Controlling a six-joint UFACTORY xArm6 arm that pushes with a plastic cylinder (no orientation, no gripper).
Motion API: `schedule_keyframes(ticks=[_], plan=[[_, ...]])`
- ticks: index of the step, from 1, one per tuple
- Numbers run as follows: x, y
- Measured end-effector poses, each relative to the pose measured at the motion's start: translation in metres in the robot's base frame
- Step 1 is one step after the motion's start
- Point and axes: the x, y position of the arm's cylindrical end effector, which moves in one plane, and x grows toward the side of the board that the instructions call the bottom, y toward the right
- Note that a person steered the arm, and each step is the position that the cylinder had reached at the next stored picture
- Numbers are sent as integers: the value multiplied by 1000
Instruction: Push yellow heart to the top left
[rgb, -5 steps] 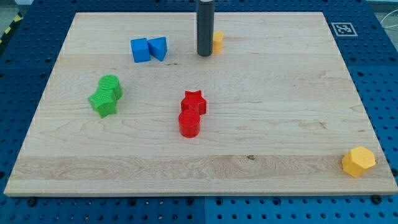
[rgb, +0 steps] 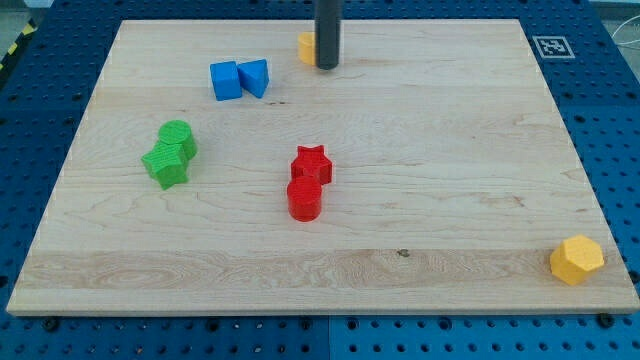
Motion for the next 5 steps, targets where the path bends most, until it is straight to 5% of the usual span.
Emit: schedule_keyframes(ticks=[3, 5], plan=[[-8, 44], [-37, -7]])
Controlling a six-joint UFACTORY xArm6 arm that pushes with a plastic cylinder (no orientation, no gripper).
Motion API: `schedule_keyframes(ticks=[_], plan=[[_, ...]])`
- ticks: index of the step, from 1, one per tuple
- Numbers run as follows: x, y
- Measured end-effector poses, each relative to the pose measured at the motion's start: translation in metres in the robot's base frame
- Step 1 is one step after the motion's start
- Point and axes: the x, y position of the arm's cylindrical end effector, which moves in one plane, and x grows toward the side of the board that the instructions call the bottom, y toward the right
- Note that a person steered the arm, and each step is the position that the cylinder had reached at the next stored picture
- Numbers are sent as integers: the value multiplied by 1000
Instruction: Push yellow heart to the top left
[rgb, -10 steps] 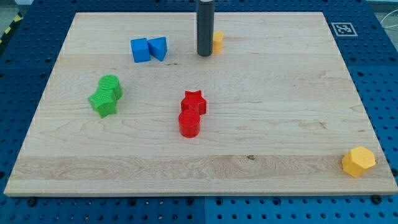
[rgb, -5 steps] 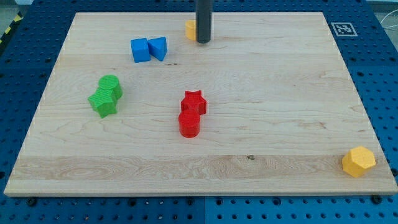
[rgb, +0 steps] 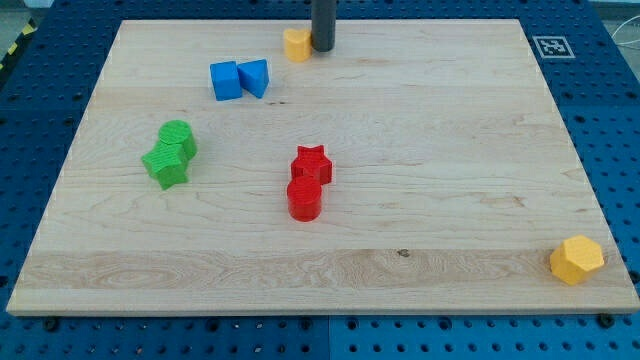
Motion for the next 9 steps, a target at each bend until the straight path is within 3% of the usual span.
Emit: schedule_keyframes(ticks=[2, 4, 6, 9], plan=[[0, -41], [8, -37], [8, -116], [20, -115]])
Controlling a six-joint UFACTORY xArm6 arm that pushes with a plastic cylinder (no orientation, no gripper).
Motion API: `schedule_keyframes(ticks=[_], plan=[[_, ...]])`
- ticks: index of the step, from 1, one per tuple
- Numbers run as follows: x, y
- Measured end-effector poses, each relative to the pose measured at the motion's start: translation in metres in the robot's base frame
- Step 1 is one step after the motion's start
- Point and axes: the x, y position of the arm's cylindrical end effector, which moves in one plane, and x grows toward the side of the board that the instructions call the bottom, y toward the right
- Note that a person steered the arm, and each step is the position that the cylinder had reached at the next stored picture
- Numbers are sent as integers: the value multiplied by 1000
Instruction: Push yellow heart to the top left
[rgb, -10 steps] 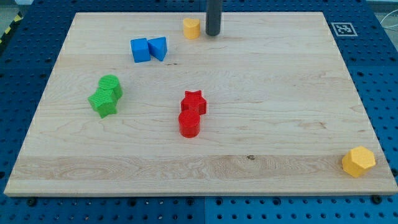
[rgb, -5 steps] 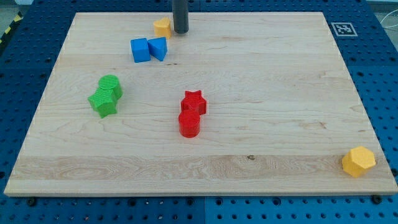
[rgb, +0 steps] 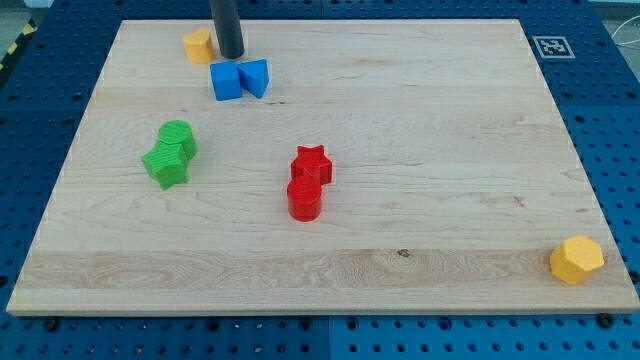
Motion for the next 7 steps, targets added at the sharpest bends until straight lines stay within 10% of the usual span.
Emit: schedule_keyframes(ticks=[7], plan=[[21, -82]])
